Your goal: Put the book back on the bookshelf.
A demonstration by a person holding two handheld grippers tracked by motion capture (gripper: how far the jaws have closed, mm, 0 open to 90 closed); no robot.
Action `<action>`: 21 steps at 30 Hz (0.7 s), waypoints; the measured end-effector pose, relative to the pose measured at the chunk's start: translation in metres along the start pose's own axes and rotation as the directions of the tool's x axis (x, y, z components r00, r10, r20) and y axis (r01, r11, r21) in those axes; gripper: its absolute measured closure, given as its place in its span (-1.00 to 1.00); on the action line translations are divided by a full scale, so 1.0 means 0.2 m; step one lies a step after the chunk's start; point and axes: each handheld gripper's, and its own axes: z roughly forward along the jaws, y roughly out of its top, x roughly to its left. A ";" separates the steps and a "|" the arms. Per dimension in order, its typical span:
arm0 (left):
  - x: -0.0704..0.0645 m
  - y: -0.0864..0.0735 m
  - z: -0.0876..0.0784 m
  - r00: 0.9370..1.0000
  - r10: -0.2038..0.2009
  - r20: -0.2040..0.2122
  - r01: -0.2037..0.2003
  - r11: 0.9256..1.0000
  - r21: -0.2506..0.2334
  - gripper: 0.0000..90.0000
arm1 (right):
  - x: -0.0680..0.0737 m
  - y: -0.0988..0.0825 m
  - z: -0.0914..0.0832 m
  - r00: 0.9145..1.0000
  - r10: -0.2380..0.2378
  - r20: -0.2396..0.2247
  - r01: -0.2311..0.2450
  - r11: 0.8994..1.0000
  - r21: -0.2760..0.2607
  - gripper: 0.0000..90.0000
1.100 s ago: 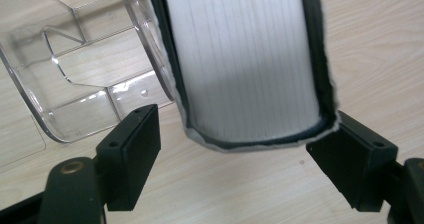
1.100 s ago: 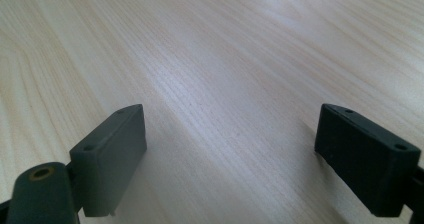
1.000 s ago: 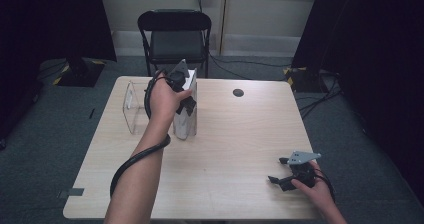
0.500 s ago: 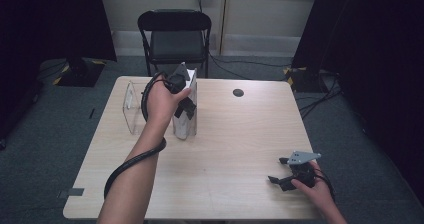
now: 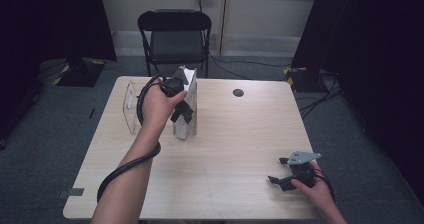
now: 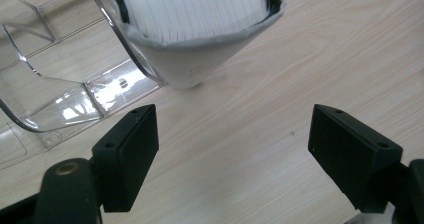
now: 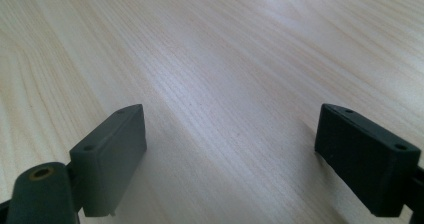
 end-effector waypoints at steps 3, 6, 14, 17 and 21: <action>0.00 -0.02 0.00 1.000 0.003 0.008 -0.003 1.000 -0.002 -0.55 | 0.00 0.00 0.00 1.000 0.000 0.000 0.000 1.000 0.000 -0.72; 0.01 -0.04 0.01 1.000 0.009 0.024 -0.008 1.000 -0.005 -0.55 | 0.00 0.00 0.00 1.000 -0.001 0.000 0.001 1.000 -0.001 -0.72; 0.01 -0.09 0.02 0.999 0.030 0.034 -0.029 1.000 -0.005 -0.54 | 0.00 0.00 0.00 1.000 0.000 0.001 0.000 1.000 -0.002 -0.72; 0.00 -0.10 0.02 0.999 0.031 0.041 -0.030 0.999 -0.012 -0.54 | 0.00 0.00 0.00 1.000 -0.001 0.001 0.001 1.000 -0.002 -0.72; -0.01 -0.11 0.02 0.998 0.042 0.050 -0.041 0.999 -0.013 -0.54 | 0.00 0.00 0.00 1.000 -0.001 0.001 0.001 1.000 -0.003 -0.72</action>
